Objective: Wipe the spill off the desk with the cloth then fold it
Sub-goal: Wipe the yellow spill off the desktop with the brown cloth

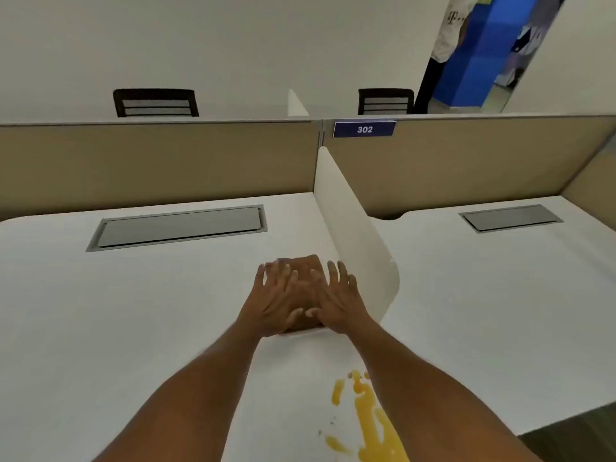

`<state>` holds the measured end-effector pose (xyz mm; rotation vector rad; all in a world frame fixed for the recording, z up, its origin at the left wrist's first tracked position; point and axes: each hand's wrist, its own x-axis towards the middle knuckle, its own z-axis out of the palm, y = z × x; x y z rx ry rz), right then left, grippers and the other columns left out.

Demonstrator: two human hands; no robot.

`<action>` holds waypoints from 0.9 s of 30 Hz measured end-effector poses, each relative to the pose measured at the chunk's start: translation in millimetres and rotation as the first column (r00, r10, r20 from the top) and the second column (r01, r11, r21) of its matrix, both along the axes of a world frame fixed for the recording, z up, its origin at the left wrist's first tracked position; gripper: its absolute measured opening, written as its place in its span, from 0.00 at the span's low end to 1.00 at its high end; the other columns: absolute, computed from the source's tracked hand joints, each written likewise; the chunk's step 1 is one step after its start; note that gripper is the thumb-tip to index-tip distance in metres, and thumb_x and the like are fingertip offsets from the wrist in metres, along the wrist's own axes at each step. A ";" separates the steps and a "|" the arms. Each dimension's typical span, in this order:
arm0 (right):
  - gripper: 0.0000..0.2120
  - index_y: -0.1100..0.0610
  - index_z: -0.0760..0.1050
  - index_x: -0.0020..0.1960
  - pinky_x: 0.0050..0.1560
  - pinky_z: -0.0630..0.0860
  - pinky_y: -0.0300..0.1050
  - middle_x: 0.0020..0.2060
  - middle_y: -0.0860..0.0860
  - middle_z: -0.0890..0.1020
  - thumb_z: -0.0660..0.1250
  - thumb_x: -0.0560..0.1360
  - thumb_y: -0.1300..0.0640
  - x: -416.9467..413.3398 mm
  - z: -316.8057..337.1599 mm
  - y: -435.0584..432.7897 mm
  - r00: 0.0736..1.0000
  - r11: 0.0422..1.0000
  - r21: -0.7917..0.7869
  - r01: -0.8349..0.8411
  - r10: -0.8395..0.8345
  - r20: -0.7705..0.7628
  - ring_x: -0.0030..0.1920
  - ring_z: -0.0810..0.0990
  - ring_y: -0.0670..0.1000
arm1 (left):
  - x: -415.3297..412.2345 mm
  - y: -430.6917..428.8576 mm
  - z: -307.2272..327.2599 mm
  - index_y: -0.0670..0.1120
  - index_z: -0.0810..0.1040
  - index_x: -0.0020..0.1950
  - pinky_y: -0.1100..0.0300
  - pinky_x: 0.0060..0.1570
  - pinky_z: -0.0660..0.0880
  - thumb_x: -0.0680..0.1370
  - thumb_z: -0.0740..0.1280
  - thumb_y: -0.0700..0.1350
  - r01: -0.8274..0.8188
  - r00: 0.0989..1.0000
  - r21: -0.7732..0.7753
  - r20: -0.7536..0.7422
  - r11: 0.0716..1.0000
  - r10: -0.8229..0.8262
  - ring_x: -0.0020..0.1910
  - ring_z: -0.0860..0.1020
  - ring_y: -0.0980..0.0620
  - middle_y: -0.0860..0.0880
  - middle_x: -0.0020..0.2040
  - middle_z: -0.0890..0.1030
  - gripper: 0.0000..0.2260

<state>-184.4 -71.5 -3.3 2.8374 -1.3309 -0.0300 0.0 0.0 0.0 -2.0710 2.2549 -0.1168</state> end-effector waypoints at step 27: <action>0.07 0.54 0.70 0.50 0.45 0.70 0.36 0.48 0.48 0.74 0.57 0.81 0.52 -0.1 -24.9 -13.0 0.809 0.849 0.527 0.026 -0.327 0.488 0.43 0.73 0.44 | -29.6 -35.4 -19.6 0.42 0.69 0.67 0.56 0.65 0.65 0.82 0.60 0.52 -0.263 0.834 0.194 -0.447 0.945 0.324 0.63 0.73 0.46 0.43 0.66 0.73 0.19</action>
